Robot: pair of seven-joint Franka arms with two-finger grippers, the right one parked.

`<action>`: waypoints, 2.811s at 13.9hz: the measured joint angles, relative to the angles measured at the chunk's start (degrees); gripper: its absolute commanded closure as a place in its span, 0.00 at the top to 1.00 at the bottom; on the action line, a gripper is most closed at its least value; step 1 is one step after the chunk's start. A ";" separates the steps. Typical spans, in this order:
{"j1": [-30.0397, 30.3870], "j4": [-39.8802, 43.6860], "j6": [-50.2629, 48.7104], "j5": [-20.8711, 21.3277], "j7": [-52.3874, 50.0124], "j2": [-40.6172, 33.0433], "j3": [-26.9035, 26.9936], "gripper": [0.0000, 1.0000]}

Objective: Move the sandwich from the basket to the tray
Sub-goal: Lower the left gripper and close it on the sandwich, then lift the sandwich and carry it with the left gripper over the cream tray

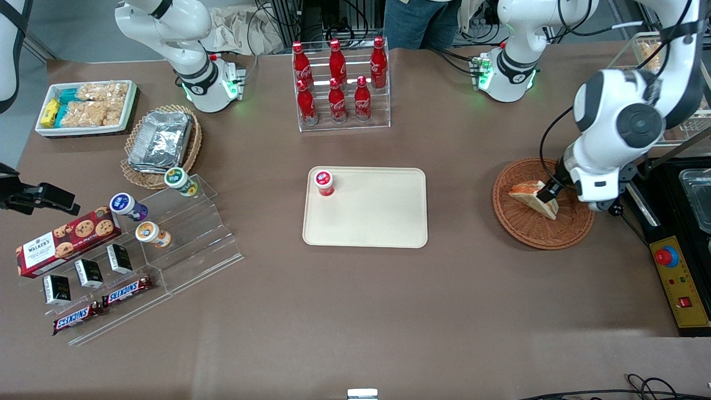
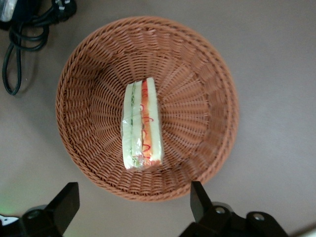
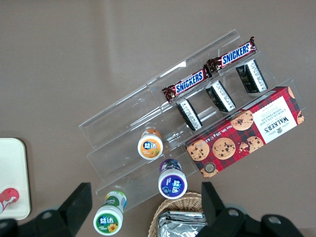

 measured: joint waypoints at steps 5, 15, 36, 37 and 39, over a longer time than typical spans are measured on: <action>0.14 -3.91 7.27 1.22 -1.89 2.69 0.08 1.00; 0.16 -5.80 14.56 2.50 -3.34 7.89 0.39 0.98; -1.23 13.10 -10.34 -3.52 15.81 -2.73 -12.18 0.00; -1.29 14.31 -10.94 -5.72 18.82 -2.70 -13.15 0.00; -1.30 15.56 -10.74 -9.86 23.53 -2.29 -14.69 0.00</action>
